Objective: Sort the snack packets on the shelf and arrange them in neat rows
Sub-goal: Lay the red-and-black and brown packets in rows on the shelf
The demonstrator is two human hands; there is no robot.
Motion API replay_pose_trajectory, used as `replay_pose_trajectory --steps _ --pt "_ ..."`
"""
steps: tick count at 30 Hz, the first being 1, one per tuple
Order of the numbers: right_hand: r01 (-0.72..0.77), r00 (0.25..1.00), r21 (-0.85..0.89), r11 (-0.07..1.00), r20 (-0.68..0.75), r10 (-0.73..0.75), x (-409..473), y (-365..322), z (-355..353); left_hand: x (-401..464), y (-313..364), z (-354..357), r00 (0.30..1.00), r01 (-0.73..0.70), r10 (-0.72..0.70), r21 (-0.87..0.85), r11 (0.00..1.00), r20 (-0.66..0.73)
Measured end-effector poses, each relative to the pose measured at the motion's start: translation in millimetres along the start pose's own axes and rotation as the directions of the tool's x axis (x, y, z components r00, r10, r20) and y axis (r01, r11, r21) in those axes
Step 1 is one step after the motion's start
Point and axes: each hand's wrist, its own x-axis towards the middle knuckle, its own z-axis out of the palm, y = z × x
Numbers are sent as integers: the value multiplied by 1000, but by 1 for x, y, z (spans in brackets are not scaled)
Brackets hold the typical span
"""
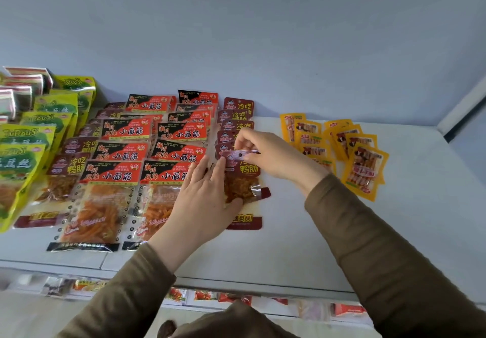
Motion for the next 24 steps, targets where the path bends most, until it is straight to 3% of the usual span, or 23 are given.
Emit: replay_pose_trajectory --steps 2,5,10,17,19,21,22,24 --pt "-6 994 -65 998 -110 -1 2 -1 5 -5 2 0 999 7 -4 79 997 -39" --pt "-148 968 -116 982 -220 120 -10 7 8 -16 2 0 997 17 -4 175 984 -75" --pt "-248 967 -45 968 -75 244 -26 8 21 -16 8 2 996 8 8 184 983 -90" --pt "-291 952 205 934 -34 304 -26 2 31 -16 2 0 996 21 -14 74 997 -93" --pt "-297 949 195 935 -53 312 -25 4 26 -19 1 0 992 3 6 78 997 -122" --pt "-283 937 149 948 -168 306 -19 9 20 -17 3 0 986 -14 25 70 997 -168" --pt "-274 922 197 941 -224 315 -14 10 17 -14 6 1 984 -23 34 63 998 -176" --pt "-247 884 454 856 -256 391 0 9 14 -4 14 5 986 -70 82 81 994 -148"
